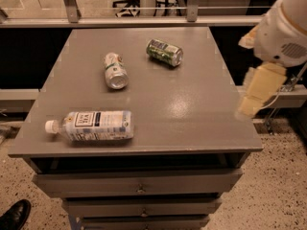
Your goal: Place 7up can upright
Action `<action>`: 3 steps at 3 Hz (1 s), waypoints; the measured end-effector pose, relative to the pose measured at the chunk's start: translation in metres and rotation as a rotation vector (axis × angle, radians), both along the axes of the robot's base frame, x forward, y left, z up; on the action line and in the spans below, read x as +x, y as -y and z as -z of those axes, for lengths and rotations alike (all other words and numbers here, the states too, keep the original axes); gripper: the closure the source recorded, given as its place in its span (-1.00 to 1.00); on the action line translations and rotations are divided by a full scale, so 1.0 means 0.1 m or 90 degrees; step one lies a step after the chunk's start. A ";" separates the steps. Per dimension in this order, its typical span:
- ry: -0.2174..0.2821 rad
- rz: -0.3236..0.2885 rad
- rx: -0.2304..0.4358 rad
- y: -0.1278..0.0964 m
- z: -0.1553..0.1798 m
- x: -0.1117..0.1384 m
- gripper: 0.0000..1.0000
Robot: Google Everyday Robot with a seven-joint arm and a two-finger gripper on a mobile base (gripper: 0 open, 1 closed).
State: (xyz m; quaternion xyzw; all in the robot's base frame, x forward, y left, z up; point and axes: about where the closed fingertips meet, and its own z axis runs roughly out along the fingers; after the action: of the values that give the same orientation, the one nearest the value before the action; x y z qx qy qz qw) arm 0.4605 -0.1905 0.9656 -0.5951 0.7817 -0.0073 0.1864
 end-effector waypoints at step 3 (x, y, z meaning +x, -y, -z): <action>-0.027 0.118 0.189 -1.19 0.12 1.13 -1.00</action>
Offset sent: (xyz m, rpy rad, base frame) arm 0.1300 0.1282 -0.0146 0.3230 0.0153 -0.1887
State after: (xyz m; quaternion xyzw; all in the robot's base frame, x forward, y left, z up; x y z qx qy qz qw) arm 0.5736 -0.0715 0.9540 -0.4864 0.8297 0.1034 0.2538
